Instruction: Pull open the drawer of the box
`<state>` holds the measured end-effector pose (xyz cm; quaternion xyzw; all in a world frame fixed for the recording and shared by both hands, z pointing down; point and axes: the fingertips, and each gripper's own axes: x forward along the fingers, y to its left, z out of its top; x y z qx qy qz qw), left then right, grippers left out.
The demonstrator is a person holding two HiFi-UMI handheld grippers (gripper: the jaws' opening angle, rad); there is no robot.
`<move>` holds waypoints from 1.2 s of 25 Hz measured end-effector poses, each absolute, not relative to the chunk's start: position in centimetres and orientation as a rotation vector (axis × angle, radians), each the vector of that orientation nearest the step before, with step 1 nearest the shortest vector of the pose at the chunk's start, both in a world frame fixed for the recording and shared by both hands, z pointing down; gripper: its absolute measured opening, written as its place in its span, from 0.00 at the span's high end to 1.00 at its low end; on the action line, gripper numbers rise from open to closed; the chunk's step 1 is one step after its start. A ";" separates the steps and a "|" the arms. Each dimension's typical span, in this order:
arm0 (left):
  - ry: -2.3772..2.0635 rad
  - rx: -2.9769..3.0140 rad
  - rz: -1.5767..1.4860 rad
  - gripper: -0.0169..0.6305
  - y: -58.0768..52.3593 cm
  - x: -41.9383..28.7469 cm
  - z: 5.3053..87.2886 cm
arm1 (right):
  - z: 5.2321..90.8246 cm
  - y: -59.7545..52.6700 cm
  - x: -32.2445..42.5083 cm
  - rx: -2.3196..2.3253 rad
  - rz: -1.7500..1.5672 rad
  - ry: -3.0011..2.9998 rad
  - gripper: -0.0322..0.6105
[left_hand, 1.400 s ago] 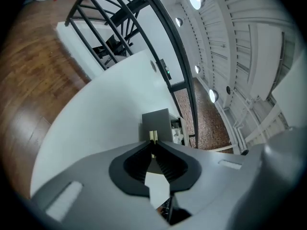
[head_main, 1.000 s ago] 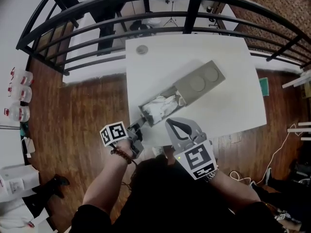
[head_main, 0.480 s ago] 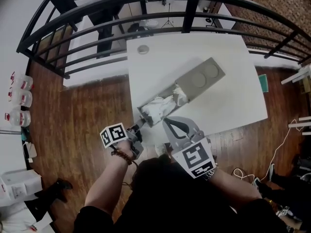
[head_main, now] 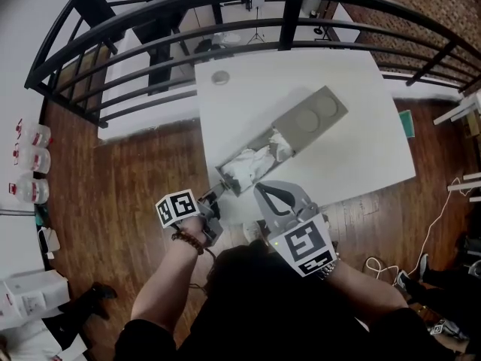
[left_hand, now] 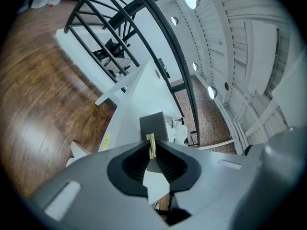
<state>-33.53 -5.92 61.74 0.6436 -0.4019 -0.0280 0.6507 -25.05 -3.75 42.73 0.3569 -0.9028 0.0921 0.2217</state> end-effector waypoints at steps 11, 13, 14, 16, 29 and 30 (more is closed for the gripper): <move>-1.048 1.718 0.070 0.93 -5.9 -34.2 56.5 | 41.2 -2.8 -23.4 1.045 0.230 -2.486 0.96; -1.090 1.802 0.114 0.95 -5.9 -33.5 54.9 | 41.1 -2.6 -22.7 1.051 0.228 -2.487 0.96; -1.114 1.848 0.139 0.95 -6.0 -33.1 54.0 | 40.9 -2.6 -22.3 1.054 0.225 -2.489 0.96; -1.146 1.932 0.181 0.95 -6.1 -32.0 52.2 | 40.5 -2.5 -21.6 1.056 0.218 -2.492 0.96; -1.194 2.393 0.339 0.95 -2.3 -19.7 41.8 | 37.9 -0.7 -15.4 1.079 0.162 -2.577 0.96; -1.199 2.410 0.342 0.95 -1.9 -18.9 41.4 | 37.7 -0.5 -15.0 1.078 0.158 -2.585 0.96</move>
